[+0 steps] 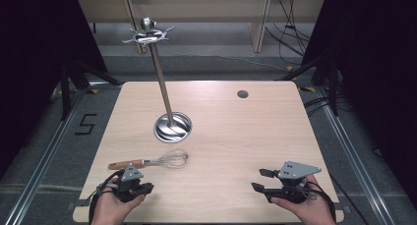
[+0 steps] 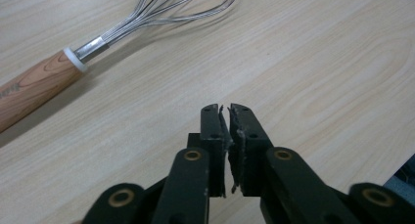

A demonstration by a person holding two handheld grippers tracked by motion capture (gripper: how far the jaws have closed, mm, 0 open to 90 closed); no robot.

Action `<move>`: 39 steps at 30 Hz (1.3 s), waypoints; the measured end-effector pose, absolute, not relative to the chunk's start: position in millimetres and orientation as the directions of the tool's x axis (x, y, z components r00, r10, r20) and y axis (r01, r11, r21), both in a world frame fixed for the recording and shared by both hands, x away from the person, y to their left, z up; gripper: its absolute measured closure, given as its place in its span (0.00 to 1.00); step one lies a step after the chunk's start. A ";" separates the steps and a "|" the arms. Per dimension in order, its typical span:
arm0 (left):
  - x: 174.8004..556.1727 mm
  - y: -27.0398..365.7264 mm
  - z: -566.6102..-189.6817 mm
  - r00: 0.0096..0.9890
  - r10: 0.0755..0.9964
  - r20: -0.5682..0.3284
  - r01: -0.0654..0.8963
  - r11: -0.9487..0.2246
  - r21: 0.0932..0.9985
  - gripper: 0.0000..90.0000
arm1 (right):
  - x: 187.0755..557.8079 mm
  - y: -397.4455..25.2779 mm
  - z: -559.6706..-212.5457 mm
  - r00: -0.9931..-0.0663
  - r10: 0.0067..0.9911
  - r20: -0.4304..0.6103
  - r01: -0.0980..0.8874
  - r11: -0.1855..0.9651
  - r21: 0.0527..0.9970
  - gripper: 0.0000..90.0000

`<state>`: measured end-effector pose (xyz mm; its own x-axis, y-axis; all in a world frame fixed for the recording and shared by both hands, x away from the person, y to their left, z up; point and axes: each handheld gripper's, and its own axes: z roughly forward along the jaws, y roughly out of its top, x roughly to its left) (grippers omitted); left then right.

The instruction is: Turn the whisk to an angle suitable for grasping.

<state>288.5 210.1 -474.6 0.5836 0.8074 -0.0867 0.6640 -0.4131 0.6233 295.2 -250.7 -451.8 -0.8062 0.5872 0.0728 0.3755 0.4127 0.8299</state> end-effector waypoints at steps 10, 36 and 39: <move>299.9 227.3 -465.8 0.517 0.852 -0.078 0.678 -0.353 0.644 0.99 | 295.8 -251.6 -451.5 -0.803 0.592 0.070 0.381 0.418 0.825 0.50; 383.4 283.1 -452.7 0.273 0.959 0.070 0.752 -0.259 0.606 0.99 | 296.3 -251.4 -453.0 -0.795 0.599 0.097 0.407 0.410 0.816 0.50; 393.1 291.6 -458.9 0.282 0.956 0.081 0.786 -0.279 0.552 0.99 | 295.0 -250.9 -452.9 -0.789 0.605 0.107 0.417 0.399 0.817 0.50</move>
